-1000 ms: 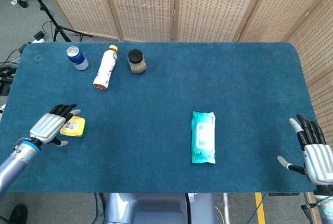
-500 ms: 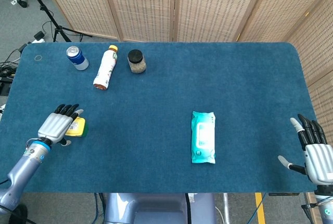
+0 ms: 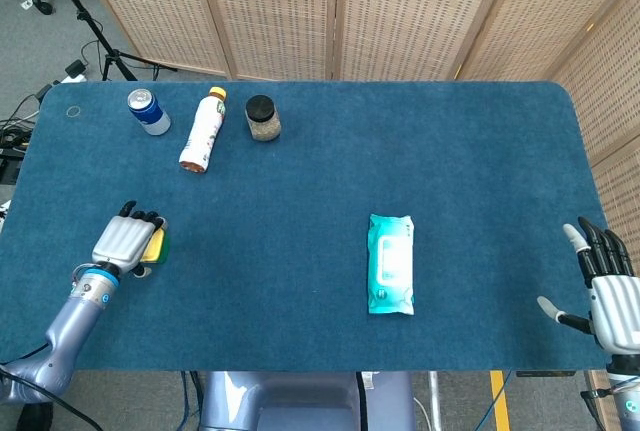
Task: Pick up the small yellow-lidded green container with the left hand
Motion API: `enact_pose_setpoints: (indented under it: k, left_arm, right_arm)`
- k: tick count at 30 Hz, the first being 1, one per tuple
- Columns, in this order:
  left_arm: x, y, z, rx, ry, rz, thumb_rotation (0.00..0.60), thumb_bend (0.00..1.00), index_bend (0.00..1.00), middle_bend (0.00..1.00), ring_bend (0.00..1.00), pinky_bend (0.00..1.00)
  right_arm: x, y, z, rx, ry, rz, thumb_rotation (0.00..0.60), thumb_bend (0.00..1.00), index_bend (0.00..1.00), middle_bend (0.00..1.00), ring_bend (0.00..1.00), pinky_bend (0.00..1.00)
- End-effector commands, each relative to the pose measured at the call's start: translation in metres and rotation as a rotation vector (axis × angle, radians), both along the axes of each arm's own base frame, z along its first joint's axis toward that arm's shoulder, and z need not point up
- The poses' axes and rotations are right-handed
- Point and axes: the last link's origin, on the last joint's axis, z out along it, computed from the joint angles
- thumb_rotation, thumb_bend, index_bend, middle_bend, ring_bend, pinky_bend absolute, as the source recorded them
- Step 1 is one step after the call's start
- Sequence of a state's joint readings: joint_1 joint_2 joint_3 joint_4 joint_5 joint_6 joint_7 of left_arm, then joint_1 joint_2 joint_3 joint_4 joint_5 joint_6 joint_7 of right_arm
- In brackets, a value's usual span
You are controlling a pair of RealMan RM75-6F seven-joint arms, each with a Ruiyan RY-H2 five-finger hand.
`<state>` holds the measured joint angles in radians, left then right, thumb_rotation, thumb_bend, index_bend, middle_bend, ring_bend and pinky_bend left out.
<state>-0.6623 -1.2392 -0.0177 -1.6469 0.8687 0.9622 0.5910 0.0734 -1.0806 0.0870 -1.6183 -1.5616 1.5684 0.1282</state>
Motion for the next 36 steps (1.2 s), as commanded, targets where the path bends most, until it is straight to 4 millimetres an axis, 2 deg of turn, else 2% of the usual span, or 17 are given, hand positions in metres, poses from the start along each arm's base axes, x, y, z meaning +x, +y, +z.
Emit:
enact_pose_setpoints:
  k: [1,9,11,17,20,22,26,30,36]
  left_arm:
    - [0.0,0.003,0.001,0.03,0.023,-0.009,0.6,0.15,0.43,0.42,0.36,0.17]
    - [0.0,0.003,0.005,0.052,0.0,0.008,0.6,0.2,0.51,0.47,0.4,0.18]
    - [0.012,0.0,0.012,0.049,-0.194,0.03,0.6,0.19,0.53,0.48,0.42,0.19]
    - [0.023,-0.002,0.027,0.006,-0.562,0.015,0.6,0.19,0.57,0.51,0.45,0.22]
    - [0.022,-0.006,0.025,-0.019,-0.778,0.024,0.6,0.19,0.58,0.52,0.46,0.23]
    - [0.014,-0.005,0.024,-0.042,-0.875,0.012,0.6,0.2,0.58,0.52,0.46,0.23]
    - [-0.004,-0.001,0.007,-0.06,-0.979,-0.006,0.6,0.2,0.58,0.52,0.46,0.23]
    - [-0.017,0.005,-0.027,-0.062,-1.082,-0.018,0.6,0.2,0.58,0.52,0.46,0.23]
    - [-0.033,0.01,-0.04,-0.081,-1.065,0.034,0.6,0.2,0.58,0.52,0.46,0.23]
  right_arm:
    - [0.0,0.0,-0.001,0.004,0.002,-0.002,0.6,0.0,0.0,0.0,0.0,0.0]
    - [0.0,0.0,-0.001,0.004,-0.003,-0.003,0.6,0.0,0.0,0.0,0.0,0.0]
    - [0.0,0.0,0.0,0.0,-0.007,-0.003,0.6,0.0,0.0,0.0,0.0,0.0]
    - [0.0,0.0,-0.001,0.003,-0.008,-0.003,0.6,0.0,0.0,0.0,0.0,0.0]
    - [0.0,0.0,-0.001,0.004,-0.006,-0.003,0.6,0.0,0.0,0.0,0.0,0.0]
    - [0.0,0.0,-0.001,0.006,-0.005,-0.005,0.6,0.0,0.0,0.0,0.0,0.0]
    - [0.0,0.0,-0.003,0.01,-0.002,-0.004,0.6,0.0,0.0,0.0,0.0,0.0]
    - [-0.001,-0.001,-0.003,0.006,0.003,-0.009,0.6,0.0,0.0,0.0,0.0,0.0]
    - [0.0,-0.002,-0.003,0.007,0.003,-0.008,0.6,0.0,0.0,0.0,0.0,0.0]
